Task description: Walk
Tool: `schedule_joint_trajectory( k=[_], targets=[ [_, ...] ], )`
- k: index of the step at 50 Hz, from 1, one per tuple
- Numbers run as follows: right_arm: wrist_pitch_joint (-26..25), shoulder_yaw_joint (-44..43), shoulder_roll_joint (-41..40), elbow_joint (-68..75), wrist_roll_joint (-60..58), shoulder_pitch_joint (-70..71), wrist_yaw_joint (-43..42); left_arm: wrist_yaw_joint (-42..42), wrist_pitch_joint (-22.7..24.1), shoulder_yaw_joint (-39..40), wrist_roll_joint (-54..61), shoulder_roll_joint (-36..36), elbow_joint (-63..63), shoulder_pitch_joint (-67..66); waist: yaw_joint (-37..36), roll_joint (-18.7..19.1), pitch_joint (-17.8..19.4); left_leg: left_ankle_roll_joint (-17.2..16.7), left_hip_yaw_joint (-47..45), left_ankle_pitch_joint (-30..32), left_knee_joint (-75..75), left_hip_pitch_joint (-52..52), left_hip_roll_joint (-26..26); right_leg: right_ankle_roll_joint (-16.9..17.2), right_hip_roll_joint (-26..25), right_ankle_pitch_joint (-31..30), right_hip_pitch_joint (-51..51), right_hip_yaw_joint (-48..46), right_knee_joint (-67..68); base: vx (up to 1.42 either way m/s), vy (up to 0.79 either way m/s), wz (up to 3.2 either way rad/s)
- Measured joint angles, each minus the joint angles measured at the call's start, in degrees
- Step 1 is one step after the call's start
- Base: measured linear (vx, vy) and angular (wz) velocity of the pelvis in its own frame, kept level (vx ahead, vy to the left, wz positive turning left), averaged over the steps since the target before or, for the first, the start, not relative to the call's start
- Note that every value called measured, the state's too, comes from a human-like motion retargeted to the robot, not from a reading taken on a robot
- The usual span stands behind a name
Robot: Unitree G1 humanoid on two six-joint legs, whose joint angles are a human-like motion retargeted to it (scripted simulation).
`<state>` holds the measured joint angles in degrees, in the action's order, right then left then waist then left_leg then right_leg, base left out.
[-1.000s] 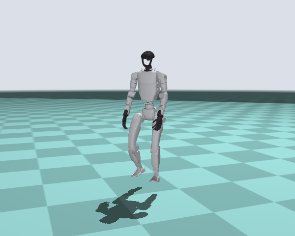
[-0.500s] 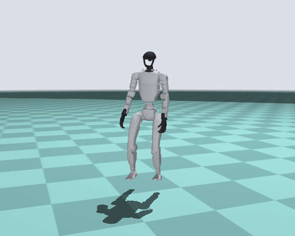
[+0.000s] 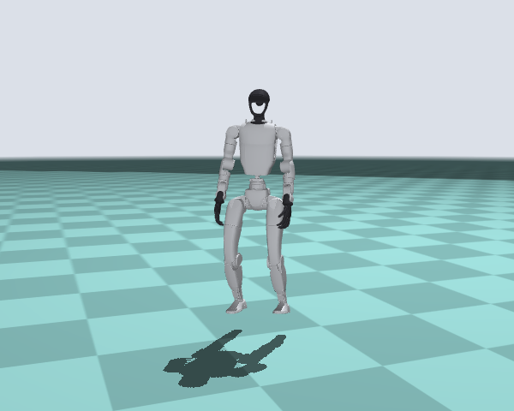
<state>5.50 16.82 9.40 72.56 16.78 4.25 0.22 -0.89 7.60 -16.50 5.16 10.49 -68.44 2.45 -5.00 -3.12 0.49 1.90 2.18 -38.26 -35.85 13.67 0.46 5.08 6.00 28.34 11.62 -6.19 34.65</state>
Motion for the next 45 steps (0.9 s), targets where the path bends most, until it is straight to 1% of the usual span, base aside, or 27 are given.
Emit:
schedule_joint_trajectory(
  k=[10,16,20,25,27,28,30,32,34,38,40,45],
  targets=[
    [0.3,-0.4,2.3,2.2,0.4,-0.6,-0.2,-0.5,1.2,-0.7,0.8,-1.2,0.6,1.3,-0.7,2.0,0.3,-2.7,0.2,0.2,-3.3,3.2,1.4,0.1,0.0,0.6,0.3,-3.7,-0.1,-0.01,-0.04,0.22],
    [0.9,-2.0,4.8,2.9,1.2,0.6,-1.3,-0.5,0.9,-1.4,-0.3,-2.4,-1.2,1.1,-0.3,3.3,-0.4,-2.5,-6.6,0.9,-4.6,5.4,5.5,0.3,0.7,0.2,1.4,-6.2,-1.4,-0.01,0.05,0.29],
    [1.4,-2.9,6.3,2.2,1.3,1.3,-2.2,-0.5,0.5,-1.9,-1.4,-2.6,-2.0,-0.1,0.2,3.8,-0.9,-1.7,-9.7,0.8,-3.5,5.7,6.2,0.6,1.7,0.7,2.8,-6.9,-0.4,0.03,0.11,0.17],
    [1.6,-4.1,7.5,-0.1,1.4,2.1,-3.7,-1.4,0.0,-1.5,-2.5,-2.5,-1.6,-1.3,1.3,3.7,-1.1,0.5,-11.0,-1.1,-0.9,5.1,4.2,1.0,4.3,1.7,5.5,-6.6,4.0,0.04,0.14,0.12],
    [1.6,-4.6,7.7,-1.2,1.3,2.7,-4.2,-1.9,-0.3,-1.0,-2.9,-2.1,-1.1,-1.1,2.1,2.9,-1.0,1.3,-11.7,0.1,2.9,3.5,2.2,1.2,7.0,-0.2,7.3,-7.7,6.8,0.05,0.15,0.08],
    [1.6,-4.7,7.7,-1.8,1.3,2.9,-4.4,-2.2,-0.4,-0.8,-3.1,-1.9,-1.0,-1.1,2.2,2.8,-1.0,1.7,-12.1,0.4,4.1,3.1,1.9,0.8,8.8,-2.5,8.6,-9.8,8.4,0.05,0.15,-0.1],
    [1.9,-4.9,7.5,-2.8,1.4,2.8,-4.7,-2.8,-0.5,-0.7,-3.3,-1.5,-0.8,-1.2,2.6,2.8,-0.9,2.1,-12.6,-0.1,4.4,2.5,1.4,-0.1,11.3,-5.0,10.9,-12.2,12.3,0.04,0.14,-0.01],
    [2.1,-5.1,7.0,-3.7,1.5,2.6,-5.1,-3.5,-0.7,-0.7,-3.5,-1.1,-0.8,-1.2,4.1,2.5,-0.8,2.4,-11.9,-0.1,4.9,2.1,0.1,-0.1,10.8,-0.3,14.1,-8.7,15.8,0.05,0.1,0.41],
    [2.2,-5.2,6.4,-4.4,1.7,2.5,-5.4,-4.2,-0.9,-0.6,-3.6,-0.4,-1.0,-0.9,5.4,1.9,-0.8,2.7,-11.6,0.2,6.2,1.4,-1.3,-0.1,10.8,1.9,16.7,-6.8,19.0,0.08,0.08,0.34],
    [2.2,-4.7,5.4,-4.8,1.8,2.5,-5.9,-5.1,-1.6,-0.2,-3.8,1.0,-1.8,0.4,7.7,0.5,-1.1,2.8,-11.1,1.9,11.2,-1.3,-3.8,0.2,10.3,3.1,20.0,-5.3,20.8,0.12,0.03,0.22],
    [2.0,-4.4,5.0,-4.7,2.0,2.6,-6.1,-5.3,-1.9,0.0,-3.8,1.6,-2.1,1.4,8.5,0.5,-1.3,2.6,-10.8,3.1,14.8,-3.3,-4.1,0.2,8.8,3.2,20.6,-5.3,18.7,0.15,-0.01,0.1],
    [1.3,-3.2,3.8,-4.2,2.0,1.5,-6.6,-5.6,-2.0,-0.5,-3.5,1.9,-1.5,2.8,9.8,-0.2,-2.2,2.3,-10.4,2.8,17.6,-6.4,-5.1,-0.8,6.6,3.7,20.8,-5.1,14.4,0.18,-0.04,0.02]
  ],
)
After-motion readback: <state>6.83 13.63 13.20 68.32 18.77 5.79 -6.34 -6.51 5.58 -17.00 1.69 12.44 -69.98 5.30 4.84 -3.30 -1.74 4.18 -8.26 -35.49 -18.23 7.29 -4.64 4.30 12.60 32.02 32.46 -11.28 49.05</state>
